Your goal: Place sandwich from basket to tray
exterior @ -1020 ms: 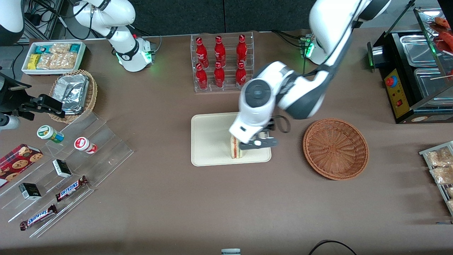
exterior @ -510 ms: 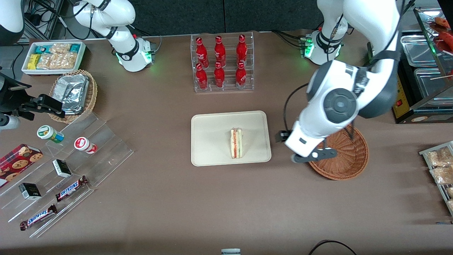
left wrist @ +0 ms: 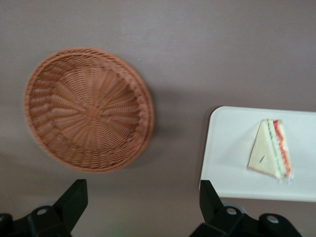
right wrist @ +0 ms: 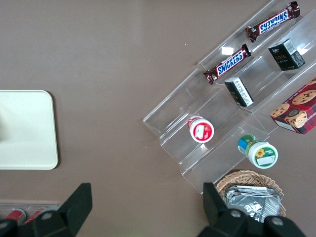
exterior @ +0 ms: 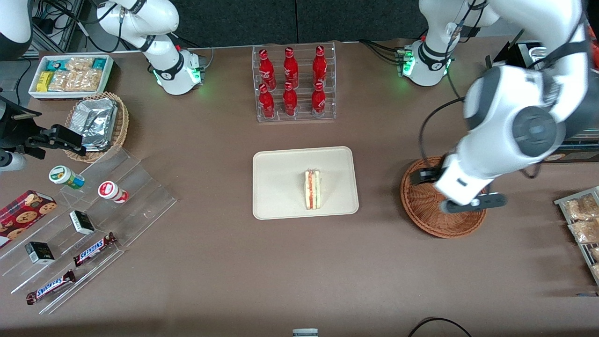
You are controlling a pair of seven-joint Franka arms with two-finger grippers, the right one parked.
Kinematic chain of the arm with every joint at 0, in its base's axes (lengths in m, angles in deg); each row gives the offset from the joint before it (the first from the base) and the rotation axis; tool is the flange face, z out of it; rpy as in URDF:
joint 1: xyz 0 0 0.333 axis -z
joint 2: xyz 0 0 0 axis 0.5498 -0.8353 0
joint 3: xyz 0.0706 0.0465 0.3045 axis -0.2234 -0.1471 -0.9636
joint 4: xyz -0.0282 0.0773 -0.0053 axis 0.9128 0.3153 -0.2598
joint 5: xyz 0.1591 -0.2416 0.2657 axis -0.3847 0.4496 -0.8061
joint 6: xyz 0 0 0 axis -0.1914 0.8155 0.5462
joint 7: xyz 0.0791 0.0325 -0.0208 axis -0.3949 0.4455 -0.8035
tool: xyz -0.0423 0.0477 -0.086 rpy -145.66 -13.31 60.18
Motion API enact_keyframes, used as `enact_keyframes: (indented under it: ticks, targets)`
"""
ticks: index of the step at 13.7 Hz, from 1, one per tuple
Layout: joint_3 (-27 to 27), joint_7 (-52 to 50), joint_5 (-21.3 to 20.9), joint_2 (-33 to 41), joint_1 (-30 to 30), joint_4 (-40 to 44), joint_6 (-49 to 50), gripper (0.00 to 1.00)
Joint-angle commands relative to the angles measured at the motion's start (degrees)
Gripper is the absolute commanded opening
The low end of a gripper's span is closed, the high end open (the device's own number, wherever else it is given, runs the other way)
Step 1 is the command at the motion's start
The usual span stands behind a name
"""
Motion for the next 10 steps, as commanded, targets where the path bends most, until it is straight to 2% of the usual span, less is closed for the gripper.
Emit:
enact_keyframes:
  ticks: [1, 3, 5, 9, 10]
  targets:
    - [3.6, 6.3, 0.1, 5.1, -5.8, -2.4, 4.4, 1.0]
    - [5.7, 13.5, -1.1, 7.0, -9.5, -2.2, 7.2, 1.0]
    - [7.7, 16.5, -3.3, 8.7, -12.0, -2.4, 9.8, 1.0]
    - [7.9, 23.5, -3.9, 13.6, -16.4, -3.2, 19.5, 1.0]
    - [7.9, 23.5, -3.9, 14.5, -17.2, -3.9, 19.4, 1.0]
